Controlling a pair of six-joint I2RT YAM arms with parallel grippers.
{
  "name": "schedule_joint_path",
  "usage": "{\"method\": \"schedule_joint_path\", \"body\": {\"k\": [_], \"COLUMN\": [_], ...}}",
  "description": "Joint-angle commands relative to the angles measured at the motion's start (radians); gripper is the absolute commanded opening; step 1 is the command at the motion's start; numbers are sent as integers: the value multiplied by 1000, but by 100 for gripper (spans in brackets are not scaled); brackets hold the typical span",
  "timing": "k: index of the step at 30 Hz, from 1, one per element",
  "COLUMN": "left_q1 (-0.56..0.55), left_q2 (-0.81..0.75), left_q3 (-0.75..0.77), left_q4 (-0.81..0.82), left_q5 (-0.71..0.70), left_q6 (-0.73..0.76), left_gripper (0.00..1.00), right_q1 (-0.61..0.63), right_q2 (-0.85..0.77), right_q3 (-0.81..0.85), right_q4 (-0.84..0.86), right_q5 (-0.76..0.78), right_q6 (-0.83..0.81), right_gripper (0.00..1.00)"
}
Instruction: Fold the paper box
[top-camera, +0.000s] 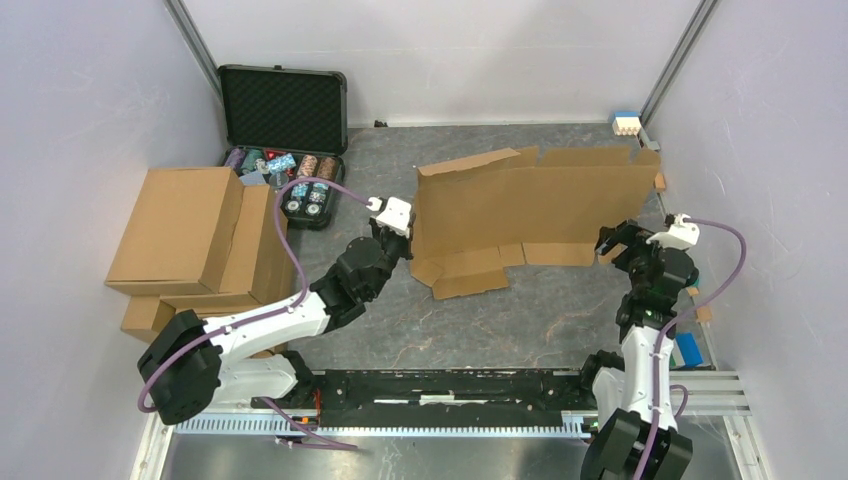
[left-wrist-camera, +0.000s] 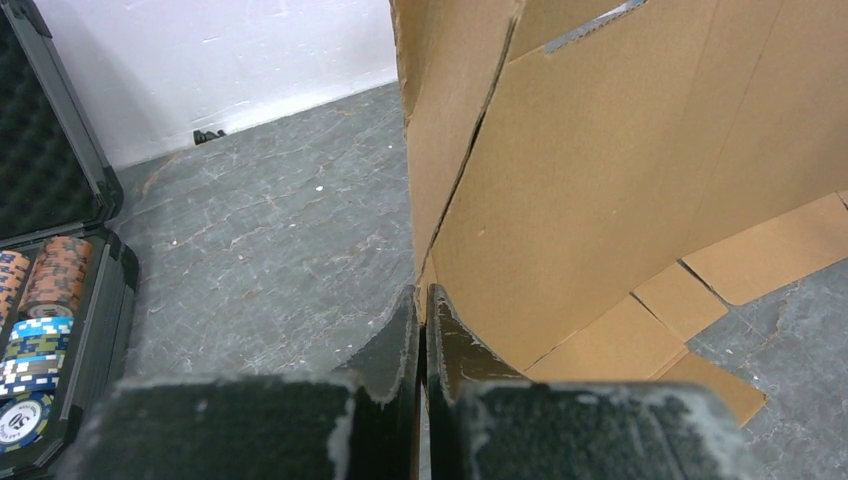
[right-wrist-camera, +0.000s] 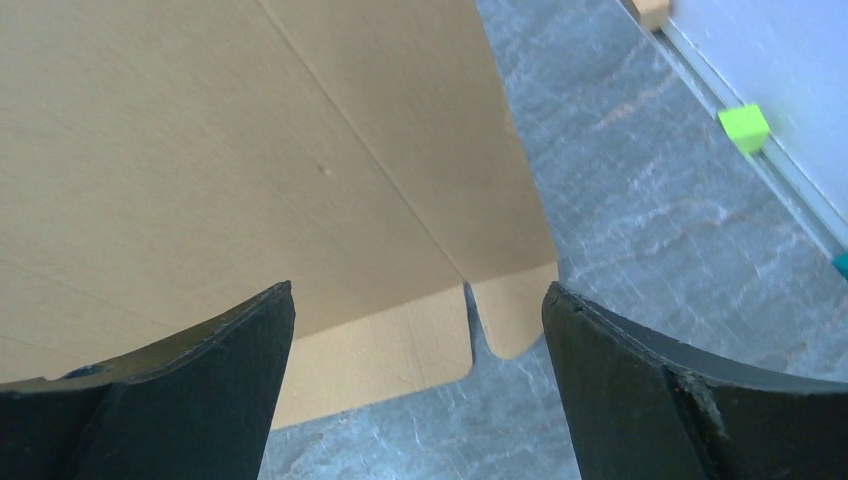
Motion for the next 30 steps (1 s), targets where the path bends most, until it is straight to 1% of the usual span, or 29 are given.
{"method": "schedule_joint_path", "body": {"k": [1, 3, 5, 6, 8, 10, 12, 13, 17, 19, 24, 26, 30], "left_q1": [0, 0, 0, 0, 1, 0, 0, 0, 0, 0, 0, 1, 10], "left_q2": [0, 8, 12, 13, 18, 31, 45, 49, 55, 59, 75, 85, 126], "left_q3": [86, 104, 103, 103, 106, 117, 134, 140, 145, 150, 153, 159, 176], "left_q4": [-156, -190, -193, -192, -194, -205, -225, -234, -238, -240, -238, -238, -243], "left_q5": [9, 0, -17, -21, -15, -9, -11, -12, -13, -19, -29, -36, -46], "left_q6": [11, 2, 0, 0, -5, -12, -12, -11, -4, 1, 12, 22, 23], "left_gripper": [2, 2, 2, 2, 2, 2, 2, 2, 2, 2, 2, 2, 2], "right_q1": [-36, -73, -145, -201, -270, -282, -282, -286, -290, -290, -283, -272, -265], "right_q2": [38, 105, 155, 171, 212, 270, 327, 356, 480, 545, 656, 692, 725], "right_q3": [63, 87, 87, 58, 16, 7, -21, -44, -74, -92, -89, -36, 52], "right_q4": [172, 196, 221, 301, 452, 545, 662, 733, 926, 1044, 1165, 1152, 1022], "right_q5": [-118, -177, -221, -271, -370, -434, -458, -460, -475, -458, -353, -350, -290], "right_q6": [-6, 8, 40, 90, 187, 239, 290, 317, 389, 443, 480, 477, 398], "right_gripper": [98, 98, 98, 98, 98, 98, 98, 98, 98, 98, 98, 98, 98]}}
